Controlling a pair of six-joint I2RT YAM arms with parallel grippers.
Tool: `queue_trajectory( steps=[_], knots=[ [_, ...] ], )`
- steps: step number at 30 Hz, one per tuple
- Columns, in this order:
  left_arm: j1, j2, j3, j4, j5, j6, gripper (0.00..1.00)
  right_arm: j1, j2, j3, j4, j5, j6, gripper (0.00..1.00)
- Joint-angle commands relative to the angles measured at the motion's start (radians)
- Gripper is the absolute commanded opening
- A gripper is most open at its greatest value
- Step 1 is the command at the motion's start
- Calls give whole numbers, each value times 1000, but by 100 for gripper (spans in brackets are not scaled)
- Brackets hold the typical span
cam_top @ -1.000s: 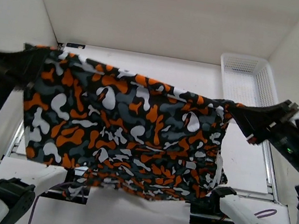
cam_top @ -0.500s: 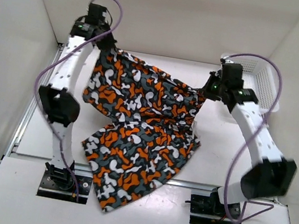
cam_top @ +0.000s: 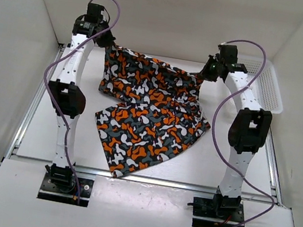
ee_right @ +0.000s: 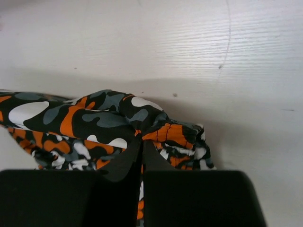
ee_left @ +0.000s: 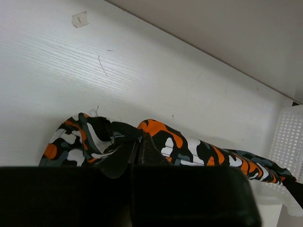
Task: Fold and stack the shorts
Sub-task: Fold the shorts
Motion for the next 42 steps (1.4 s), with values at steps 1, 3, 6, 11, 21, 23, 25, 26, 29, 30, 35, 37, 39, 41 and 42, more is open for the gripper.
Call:
queue_trajectory(
  steps=[1,3,6,11,21,23,25,26,29,30,35,37,39,41,42],
  knots=[
    [57,-116,-4,35,-95,35,10,-43,-45,38,-94,15,-15,0],
    [57,-205,-50,26,-95,44,10,-43,-98,-24,-94,6,-6,0],
    [7,-325,-208,14,-95,44,10,-43,-174,-127,-94,5,-6,0],
    [-96,-642,-576,-58,-106,6,10,-43,-292,-276,-94,7,13,0],
    [-403,-1171,-1354,-6,-175,-312,10,-82,-531,-580,-94,30,2,0],
    [-466,-1240,-1473,6,-175,-365,10,-94,-563,-655,-94,41,-7,0],
    [-504,-1270,-1530,18,-154,-430,10,-106,-606,-702,-94,50,-7,0],
    [-544,-1279,-1550,18,-154,-448,10,-106,-618,-750,-94,61,-7,0],
    [-615,-1279,-1586,27,-164,-503,10,-115,-657,-830,-83,81,13,0],
    [-630,-1264,-1586,27,-164,-514,10,-115,-671,-845,-72,102,26,0],
    [-727,-1175,-1539,18,-209,-537,10,-115,-720,-896,-63,137,45,0],
    [-774,-1129,-1529,9,-209,-568,10,-115,-735,-925,-54,150,54,0],
    [-819,-1088,-1529,9,-209,-586,10,-115,-747,-937,-54,150,54,0],
    [-848,-1061,-1529,9,-209,-609,10,-115,-747,-947,-32,131,54,0],
    [-859,-1032,-1529,9,-209,-609,10,-115,-737,-947,-32,131,54,0]
  ],
)
